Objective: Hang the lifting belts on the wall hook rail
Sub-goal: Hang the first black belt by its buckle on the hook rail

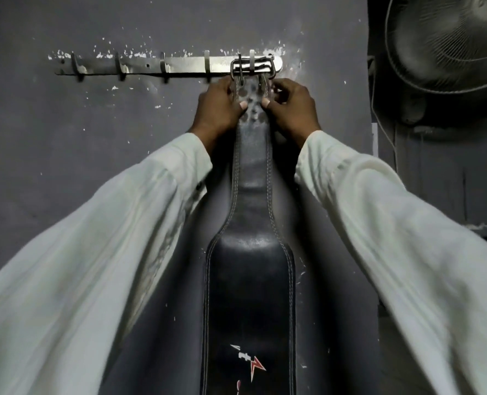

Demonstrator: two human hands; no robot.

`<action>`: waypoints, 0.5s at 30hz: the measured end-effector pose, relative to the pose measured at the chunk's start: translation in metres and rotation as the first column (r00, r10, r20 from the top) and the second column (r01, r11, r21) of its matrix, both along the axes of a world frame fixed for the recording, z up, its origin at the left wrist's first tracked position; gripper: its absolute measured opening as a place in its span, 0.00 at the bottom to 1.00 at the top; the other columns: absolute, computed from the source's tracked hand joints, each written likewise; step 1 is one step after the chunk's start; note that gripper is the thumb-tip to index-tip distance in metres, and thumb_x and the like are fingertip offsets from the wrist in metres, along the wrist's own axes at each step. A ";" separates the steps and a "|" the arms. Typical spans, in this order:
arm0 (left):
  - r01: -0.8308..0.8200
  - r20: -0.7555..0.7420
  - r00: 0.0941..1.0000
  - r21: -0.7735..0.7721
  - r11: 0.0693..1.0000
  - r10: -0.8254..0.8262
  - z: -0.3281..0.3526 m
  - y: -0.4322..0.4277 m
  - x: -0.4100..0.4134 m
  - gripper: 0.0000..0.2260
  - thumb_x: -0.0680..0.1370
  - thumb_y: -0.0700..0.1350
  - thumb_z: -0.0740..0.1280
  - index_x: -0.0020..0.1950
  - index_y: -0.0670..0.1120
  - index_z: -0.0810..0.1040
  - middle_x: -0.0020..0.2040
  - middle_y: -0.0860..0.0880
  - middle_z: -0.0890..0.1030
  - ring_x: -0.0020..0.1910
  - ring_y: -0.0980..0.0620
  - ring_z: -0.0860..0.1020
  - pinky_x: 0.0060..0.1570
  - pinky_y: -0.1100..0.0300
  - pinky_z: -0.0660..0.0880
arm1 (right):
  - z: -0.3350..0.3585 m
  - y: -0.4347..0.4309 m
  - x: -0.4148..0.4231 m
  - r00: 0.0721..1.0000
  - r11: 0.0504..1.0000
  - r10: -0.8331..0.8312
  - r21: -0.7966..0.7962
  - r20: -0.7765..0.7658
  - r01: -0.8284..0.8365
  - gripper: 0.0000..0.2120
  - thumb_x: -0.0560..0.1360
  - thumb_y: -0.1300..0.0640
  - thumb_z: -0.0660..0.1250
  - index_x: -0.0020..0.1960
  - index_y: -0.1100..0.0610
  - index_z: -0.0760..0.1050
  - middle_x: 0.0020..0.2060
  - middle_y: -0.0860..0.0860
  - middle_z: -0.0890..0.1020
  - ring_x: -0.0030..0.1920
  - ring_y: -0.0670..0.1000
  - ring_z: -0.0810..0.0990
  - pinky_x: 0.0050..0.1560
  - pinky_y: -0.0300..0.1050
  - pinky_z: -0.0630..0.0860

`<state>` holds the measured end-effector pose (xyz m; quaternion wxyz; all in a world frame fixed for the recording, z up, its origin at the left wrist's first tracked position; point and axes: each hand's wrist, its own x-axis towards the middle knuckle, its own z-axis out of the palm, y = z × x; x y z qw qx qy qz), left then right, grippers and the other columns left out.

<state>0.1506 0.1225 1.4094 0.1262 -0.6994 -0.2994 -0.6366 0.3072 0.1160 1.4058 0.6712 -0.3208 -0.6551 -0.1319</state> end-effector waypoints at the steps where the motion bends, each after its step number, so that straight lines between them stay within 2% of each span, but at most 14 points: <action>1: 0.035 0.026 0.999 -0.015 0.999 -0.034 -0.009 0.003 0.000 0.12 0.75 0.42 0.70 0.57 0.43 0.81 0.54 0.44 0.85 0.51 0.49 0.82 0.50 0.64 0.72 | -0.010 -0.001 0.001 0.999 1.000 0.022 -0.018 -0.044 -0.023 0.15 0.72 0.56 0.72 0.59 0.54 0.79 0.46 0.47 0.82 0.49 0.47 0.81 0.53 0.36 0.74; 4: 0.158 0.101 0.984 -0.125 0.979 -0.146 -0.044 0.005 -0.002 0.13 0.69 0.46 0.72 0.53 0.44 0.84 0.46 0.45 0.86 0.42 0.51 0.80 0.51 0.59 0.77 | -0.044 -0.003 0.002 0.979 0.983 0.124 -0.115 -0.163 -0.143 0.09 0.70 0.57 0.75 0.49 0.51 0.79 0.41 0.49 0.84 0.47 0.49 0.83 0.54 0.41 0.79; 6: 0.250 0.126 0.965 -0.186 0.950 -0.229 -0.075 0.003 -0.008 0.15 0.67 0.46 0.72 0.52 0.45 0.85 0.37 0.50 0.83 0.38 0.55 0.77 0.48 0.58 0.76 | -0.076 -0.003 0.002 0.962 0.955 0.183 -0.195 -0.205 -0.223 0.07 0.68 0.57 0.75 0.44 0.51 0.79 0.39 0.50 0.85 0.42 0.50 0.84 0.49 0.45 0.81; 8: 0.336 0.119 0.942 -0.261 0.905 -0.315 -0.110 -0.002 -0.015 0.13 0.70 0.40 0.73 0.55 0.44 0.84 0.34 0.55 0.80 0.36 0.58 0.76 0.46 0.60 0.75 | -0.113 -0.004 0.003 0.934 0.904 0.253 -0.282 -0.251 -0.321 0.08 0.66 0.56 0.75 0.44 0.55 0.80 0.36 0.52 0.84 0.37 0.50 0.81 0.43 0.46 0.78; 12: 0.442 0.133 0.894 -0.422 0.792 -0.428 -0.178 -0.019 -0.031 0.11 0.75 0.34 0.71 0.57 0.40 0.81 0.39 0.49 0.82 0.34 0.62 0.80 0.39 0.67 0.76 | -0.190 -0.018 0.004 0.906 0.792 0.322 -0.447 -0.275 -0.417 0.07 0.70 0.59 0.76 0.43 0.59 0.78 0.34 0.52 0.81 0.35 0.47 0.79 0.40 0.42 0.75; 13: 0.475 0.150 0.873 -0.477 0.739 -0.464 -0.194 -0.023 -0.035 0.12 0.75 0.33 0.71 0.58 0.39 0.80 0.42 0.48 0.83 0.37 0.61 0.82 0.40 0.68 0.77 | -0.208 -0.023 0.006 0.891 0.744 0.350 -0.492 -0.290 -0.452 0.07 0.71 0.61 0.75 0.46 0.61 0.79 0.36 0.53 0.83 0.36 0.47 0.81 0.41 0.42 0.78; 15: 0.528 0.174 0.824 -0.581 0.619 -0.540 -0.220 -0.032 -0.042 0.16 0.75 0.31 0.70 0.62 0.39 0.77 0.49 0.47 0.84 0.45 0.58 0.84 0.45 0.65 0.80 | -0.235 -0.033 0.011 0.841 0.616 0.430 -0.574 -0.329 -0.539 0.15 0.71 0.64 0.75 0.57 0.64 0.79 0.49 0.57 0.86 0.47 0.52 0.85 0.51 0.46 0.81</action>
